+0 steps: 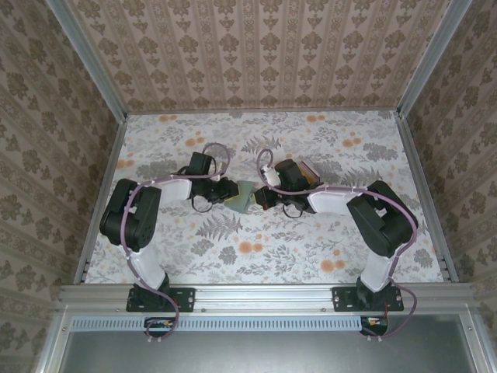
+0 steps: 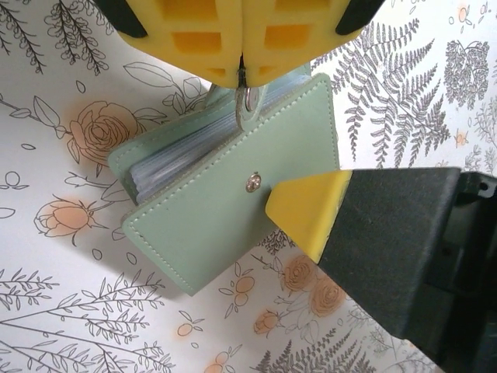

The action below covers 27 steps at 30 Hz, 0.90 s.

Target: Put the credit cards into the card holder

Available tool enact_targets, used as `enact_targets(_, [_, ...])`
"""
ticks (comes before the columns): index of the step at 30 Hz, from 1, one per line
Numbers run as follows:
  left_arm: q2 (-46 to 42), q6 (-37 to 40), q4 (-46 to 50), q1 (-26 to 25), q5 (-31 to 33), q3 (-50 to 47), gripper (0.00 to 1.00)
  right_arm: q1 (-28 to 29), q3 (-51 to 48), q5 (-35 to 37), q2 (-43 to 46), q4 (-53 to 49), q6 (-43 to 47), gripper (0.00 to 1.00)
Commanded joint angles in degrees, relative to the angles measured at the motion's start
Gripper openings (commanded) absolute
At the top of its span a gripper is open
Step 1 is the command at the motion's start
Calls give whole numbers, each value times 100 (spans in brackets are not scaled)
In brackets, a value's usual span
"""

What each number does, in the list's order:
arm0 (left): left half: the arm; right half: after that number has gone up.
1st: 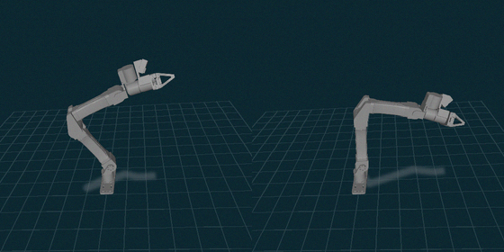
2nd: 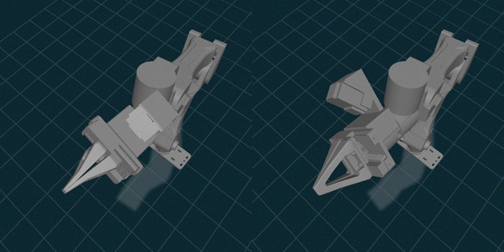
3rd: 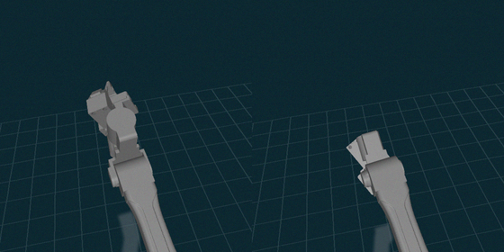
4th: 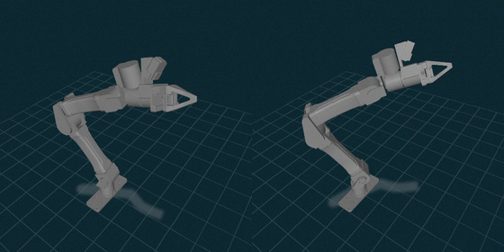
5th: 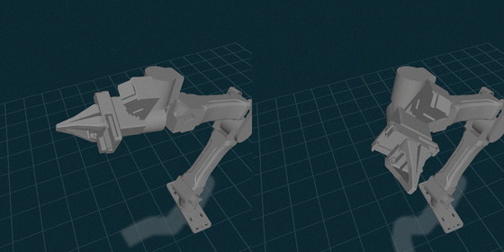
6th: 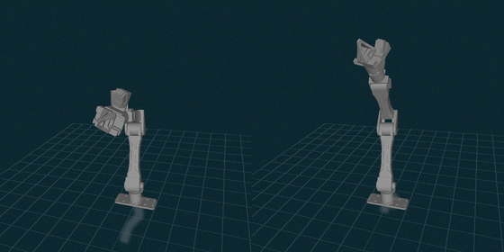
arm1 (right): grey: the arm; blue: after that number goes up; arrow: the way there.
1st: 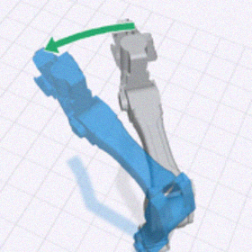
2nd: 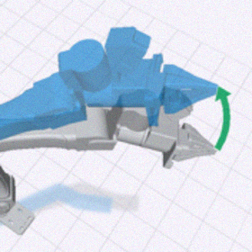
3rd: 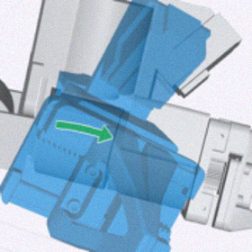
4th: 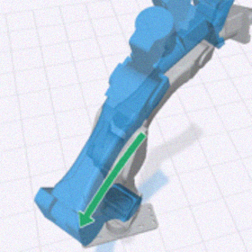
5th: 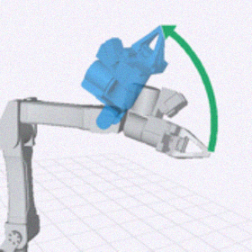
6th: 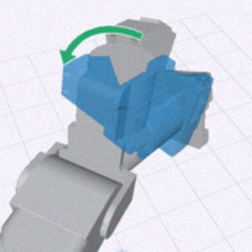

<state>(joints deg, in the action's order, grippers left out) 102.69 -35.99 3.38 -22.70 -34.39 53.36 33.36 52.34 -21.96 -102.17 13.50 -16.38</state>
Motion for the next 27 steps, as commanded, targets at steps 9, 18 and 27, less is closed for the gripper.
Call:
enact_targets(9, [275, -31, 109, 74, 301, -231, 24, -23, -319, -534, 169, 1000, 84, 1])
enact_targets(18, [217, -57, 189, -62, 373, -143, 24, -23, 372, -376, -362, 454, -95, 3])
enact_targets(27, [-117, -177, 272, -229, 482, -249, 24, -32, 1174, 164, -843, -754, -106, 14])
